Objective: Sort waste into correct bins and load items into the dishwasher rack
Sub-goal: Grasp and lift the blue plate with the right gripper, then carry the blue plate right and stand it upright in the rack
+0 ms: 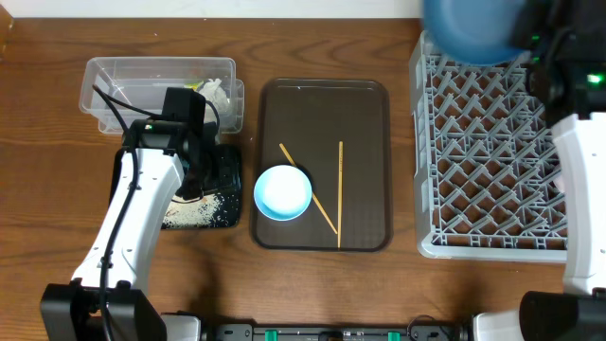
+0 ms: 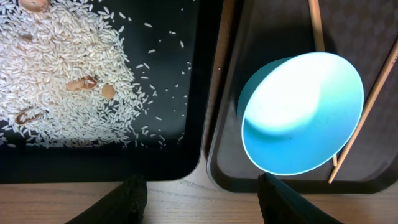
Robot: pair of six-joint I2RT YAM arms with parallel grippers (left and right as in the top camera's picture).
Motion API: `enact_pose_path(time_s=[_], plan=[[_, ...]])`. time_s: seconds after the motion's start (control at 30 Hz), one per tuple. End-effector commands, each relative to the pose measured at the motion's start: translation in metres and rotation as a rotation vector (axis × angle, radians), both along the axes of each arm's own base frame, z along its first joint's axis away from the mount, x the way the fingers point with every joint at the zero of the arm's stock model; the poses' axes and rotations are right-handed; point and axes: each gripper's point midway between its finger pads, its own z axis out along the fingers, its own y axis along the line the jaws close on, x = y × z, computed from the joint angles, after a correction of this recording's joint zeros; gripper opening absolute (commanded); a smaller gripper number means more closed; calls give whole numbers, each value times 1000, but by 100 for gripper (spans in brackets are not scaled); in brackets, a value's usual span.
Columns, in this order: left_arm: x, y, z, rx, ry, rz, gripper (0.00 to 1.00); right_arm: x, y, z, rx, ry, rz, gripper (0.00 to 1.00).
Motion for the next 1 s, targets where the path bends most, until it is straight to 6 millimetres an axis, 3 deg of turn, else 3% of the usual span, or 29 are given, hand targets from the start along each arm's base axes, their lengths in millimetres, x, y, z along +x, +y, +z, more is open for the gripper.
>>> enact_pose_path(time_s=[0.0, 0.17, 0.3, 0.53, 0.97], plan=[[0, 2, 2, 10, -9, -2, 60, -21, -55, 19, -194, 28, -207, 1], [1, 2, 2, 9, -13, -2, 60, -42, -103, 36, -345, 58, -409, 1], [2, 2, 2, 9, -16, -2, 60, -41, -130, 37, -448, 112, -463, 1], [2, 2, 2, 9, -16, -2, 60, -18, -154, 7, -583, 278, -430, 1], [2, 2, 2, 9, -15, -2, 60, -4, -197, -28, -767, 494, -525, 1]])
